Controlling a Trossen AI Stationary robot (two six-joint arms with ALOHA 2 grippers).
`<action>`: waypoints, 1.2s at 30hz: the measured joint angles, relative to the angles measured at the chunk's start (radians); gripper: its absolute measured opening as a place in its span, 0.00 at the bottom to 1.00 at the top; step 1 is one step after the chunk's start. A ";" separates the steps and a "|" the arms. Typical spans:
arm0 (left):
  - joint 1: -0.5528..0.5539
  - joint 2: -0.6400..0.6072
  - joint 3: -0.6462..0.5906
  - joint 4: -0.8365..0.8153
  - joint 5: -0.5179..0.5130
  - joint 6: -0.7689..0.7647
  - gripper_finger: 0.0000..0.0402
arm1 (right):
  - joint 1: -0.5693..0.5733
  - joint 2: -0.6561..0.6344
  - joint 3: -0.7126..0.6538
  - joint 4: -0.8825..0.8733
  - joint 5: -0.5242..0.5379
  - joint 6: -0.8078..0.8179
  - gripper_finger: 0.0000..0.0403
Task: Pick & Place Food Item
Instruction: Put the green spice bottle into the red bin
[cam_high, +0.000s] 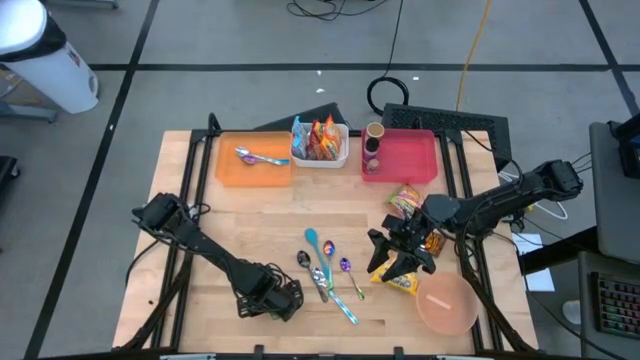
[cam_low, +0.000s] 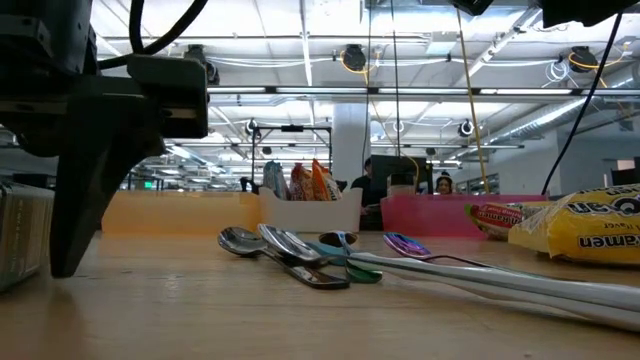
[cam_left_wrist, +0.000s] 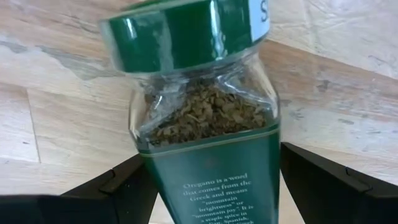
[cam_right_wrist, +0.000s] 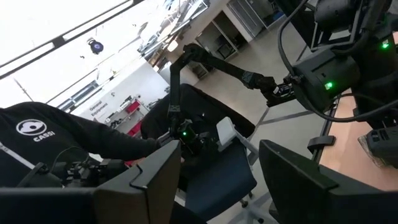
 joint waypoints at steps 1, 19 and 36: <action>0.000 0.000 0.000 -0.002 0.001 0.000 0.81 | 0.000 0.000 0.000 0.000 0.000 0.001 0.52; 0.008 -0.001 -0.002 0.050 0.006 0.066 0.51 | 0.000 0.000 0.000 0.000 0.001 0.002 0.52; 0.124 -0.322 -0.002 0.331 -0.443 0.916 0.51 | -0.124 0.000 0.000 0.193 -0.028 0.090 0.52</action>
